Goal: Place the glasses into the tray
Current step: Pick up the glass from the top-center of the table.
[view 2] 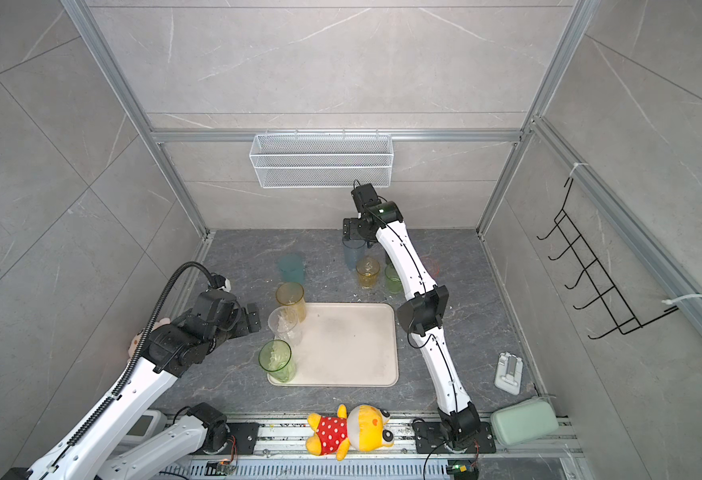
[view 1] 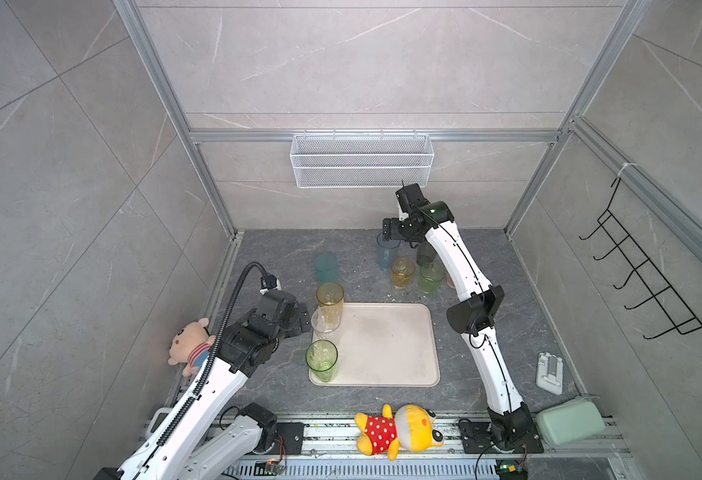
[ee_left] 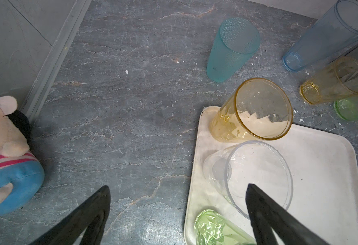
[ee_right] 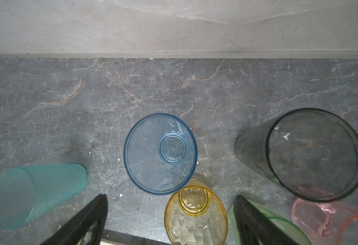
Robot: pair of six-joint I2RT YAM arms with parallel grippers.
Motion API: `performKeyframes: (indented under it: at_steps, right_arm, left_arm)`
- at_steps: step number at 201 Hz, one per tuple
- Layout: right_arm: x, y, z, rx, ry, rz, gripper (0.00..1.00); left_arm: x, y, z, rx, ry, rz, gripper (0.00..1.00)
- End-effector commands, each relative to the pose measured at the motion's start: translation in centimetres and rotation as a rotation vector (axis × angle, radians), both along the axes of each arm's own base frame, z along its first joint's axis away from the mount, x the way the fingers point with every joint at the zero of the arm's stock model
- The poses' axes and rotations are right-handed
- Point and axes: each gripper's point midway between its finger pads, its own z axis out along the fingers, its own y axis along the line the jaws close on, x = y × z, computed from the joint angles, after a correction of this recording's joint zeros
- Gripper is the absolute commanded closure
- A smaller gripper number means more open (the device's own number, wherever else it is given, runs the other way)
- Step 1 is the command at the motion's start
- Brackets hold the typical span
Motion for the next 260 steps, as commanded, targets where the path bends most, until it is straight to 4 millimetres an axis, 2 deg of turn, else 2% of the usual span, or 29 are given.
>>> performKeyframes:
  at_steps: [1,32,59,61,65,154,223,260]
  right_arm:
    - [0.2,0.0,-0.9,0.0,0.017,0.002,0.08]
    - [0.7,0.0,-1.7,-0.002,0.017,-0.006,0.14]
    - [1.1,-0.1,-1.5,0.007,0.004,-0.016,0.18]
    - [1.2,0.0,-2.7,0.0,0.021,-0.017,0.19]
    - [1.4,0.0,-3.1,-0.001,0.025,-0.018,0.2]
    - [2.8,-0.4,-5.2,0.007,0.03,-0.028,0.34]
    - [3.1,-0.5,-6.8,0.009,0.053,-0.022,0.58]
    - [3.2,-0.5,-7.2,0.01,0.058,-0.021,0.65]
  left_arm:
    - [-0.1,-0.1,0.0,-0.031,-0.004,0.01,0.0]
    - [-0.1,-0.3,-0.3,-0.045,0.006,0.008,0.0]
    - [-0.2,-0.4,-0.5,-0.049,0.011,0.01,0.0]
    - [-0.2,-0.4,-0.4,-0.05,0.01,0.01,0.0]
    - [-0.2,-0.3,-0.5,-0.05,0.011,0.01,0.0]
    - [-0.3,-0.5,-0.6,-0.065,0.019,0.013,0.0]
    - [-0.5,-0.6,-1.3,-0.071,0.04,0.014,0.0]
    - [-0.5,-0.6,-1.2,-0.079,0.033,0.017,0.0]
